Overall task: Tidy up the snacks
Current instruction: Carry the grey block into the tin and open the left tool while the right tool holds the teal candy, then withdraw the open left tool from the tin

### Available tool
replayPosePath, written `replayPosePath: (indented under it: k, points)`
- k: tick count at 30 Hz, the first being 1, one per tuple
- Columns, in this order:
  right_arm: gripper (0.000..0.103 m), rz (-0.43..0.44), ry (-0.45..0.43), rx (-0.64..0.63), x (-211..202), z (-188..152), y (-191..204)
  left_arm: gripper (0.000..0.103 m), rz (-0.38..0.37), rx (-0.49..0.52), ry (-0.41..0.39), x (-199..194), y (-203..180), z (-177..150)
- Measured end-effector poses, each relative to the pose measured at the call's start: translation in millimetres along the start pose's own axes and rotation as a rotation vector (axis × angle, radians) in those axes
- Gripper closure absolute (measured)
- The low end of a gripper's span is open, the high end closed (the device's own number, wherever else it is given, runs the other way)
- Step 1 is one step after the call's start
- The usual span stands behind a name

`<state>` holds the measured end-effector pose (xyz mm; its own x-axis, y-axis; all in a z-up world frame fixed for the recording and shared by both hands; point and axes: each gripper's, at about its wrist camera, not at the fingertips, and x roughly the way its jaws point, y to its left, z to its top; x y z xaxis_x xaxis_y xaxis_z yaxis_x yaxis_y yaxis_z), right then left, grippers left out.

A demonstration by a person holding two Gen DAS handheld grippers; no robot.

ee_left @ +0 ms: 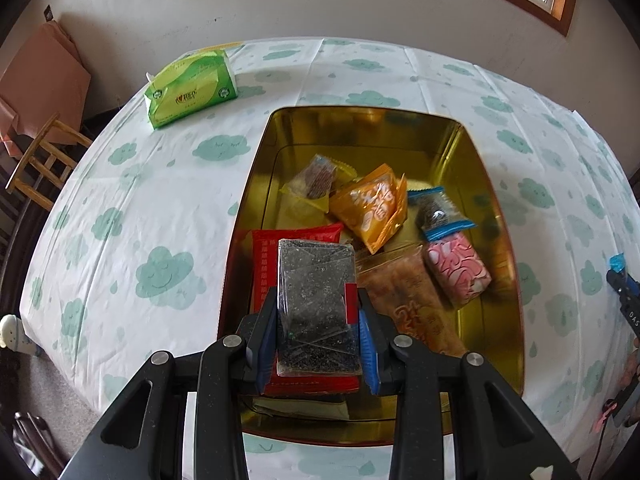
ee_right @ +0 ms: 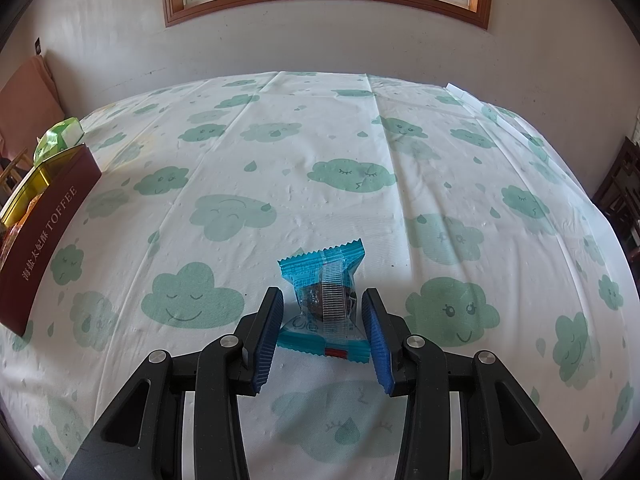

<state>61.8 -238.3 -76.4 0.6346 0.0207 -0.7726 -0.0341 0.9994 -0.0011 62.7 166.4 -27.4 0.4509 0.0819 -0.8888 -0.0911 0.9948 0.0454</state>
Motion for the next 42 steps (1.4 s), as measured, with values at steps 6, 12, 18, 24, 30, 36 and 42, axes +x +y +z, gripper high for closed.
replayPosePath:
  k: [6, 12, 18, 24, 30, 36, 42]
  points:
    - [0.061, 0.000, 0.000, 0.000, 0, 0, 0, 0.072, 0.004, -0.013, 0.013, 6, 5, -3]
    - [0.061, -0.001, 0.000, 0.000, 0, 0, 0, 0.071, 0.013, -0.007, 0.014, 8, 4, -4]
    - [0.061, -0.001, 0.000, 0.000, 0, 0, 0, 0.068, 0.027, 0.001, 0.010, 8, 3, -3]
    - [0.061, -0.001, 0.000, 0.000, 0, 0, 0, 0.060, 0.033, -0.009, -0.002, 3, 4, -1]
    - [0.061, -0.002, 0.000, -0.001, 0, 0, 1, 0.052, 0.033, -0.010, -0.034, -10, 3, 1]
    - [0.061, -0.001, 0.001, 0.001, 0, 0, 1, 0.046, 0.018, -0.016, -0.076, -25, 1, 1]
    - [0.061, -0.003, 0.008, 0.002, 0, 1, 1, 0.042, -0.001, -0.022, -0.089, -33, -2, -1]
